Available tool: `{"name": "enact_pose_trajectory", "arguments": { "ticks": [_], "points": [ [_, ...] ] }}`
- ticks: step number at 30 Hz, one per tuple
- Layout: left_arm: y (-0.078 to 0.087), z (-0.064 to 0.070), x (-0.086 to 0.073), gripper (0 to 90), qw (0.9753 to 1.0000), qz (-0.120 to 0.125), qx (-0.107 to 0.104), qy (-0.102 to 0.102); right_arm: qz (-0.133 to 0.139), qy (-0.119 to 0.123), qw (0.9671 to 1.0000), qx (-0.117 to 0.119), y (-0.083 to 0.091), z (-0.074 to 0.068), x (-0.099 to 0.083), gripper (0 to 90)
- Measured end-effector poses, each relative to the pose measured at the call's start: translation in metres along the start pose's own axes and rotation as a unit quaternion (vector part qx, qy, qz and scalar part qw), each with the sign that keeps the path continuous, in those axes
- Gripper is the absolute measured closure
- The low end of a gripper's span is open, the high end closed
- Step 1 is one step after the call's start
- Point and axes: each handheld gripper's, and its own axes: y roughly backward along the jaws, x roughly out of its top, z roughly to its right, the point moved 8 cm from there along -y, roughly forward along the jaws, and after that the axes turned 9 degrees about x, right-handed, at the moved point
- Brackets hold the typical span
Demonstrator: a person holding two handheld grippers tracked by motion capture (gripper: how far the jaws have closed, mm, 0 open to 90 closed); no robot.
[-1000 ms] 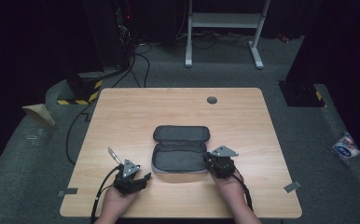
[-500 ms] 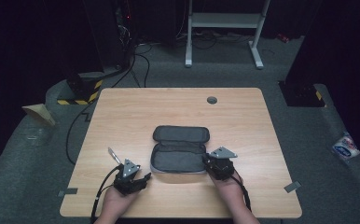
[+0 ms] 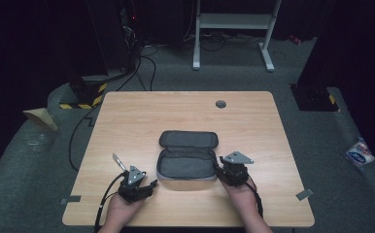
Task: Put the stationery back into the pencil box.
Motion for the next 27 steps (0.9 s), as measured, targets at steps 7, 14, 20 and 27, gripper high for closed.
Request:
{"name": "enact_pose_trajectory", "arguments": {
  "ticks": [7,14,20,27],
  "points": [
    [0.001,0.001,-0.001,44.1,1.0,0.001,-0.005,-0.002,-0.01,0.0,0.9995,-0.029,0.023,0.026,-0.01,55.7],
    [0.003,0.002,0.0,46.5,0.9999,0.0,-0.012,-0.007,-0.042,-0.02,0.997,-0.062,0.033,0.049,-0.049,53.6],
    [0.011,-0.004,0.007,46.6,0.9999,0.014,-0.01,0.0,-0.055,-0.024,0.996,-0.066,0.033,0.053,-0.058,51.5],
    [0.021,-0.033,0.007,46.2,0.9991,0.019,0.014,0.036,-0.068,-0.031,0.9952,-0.064,0.031,0.057,-0.065,50.1]
  ]
}}
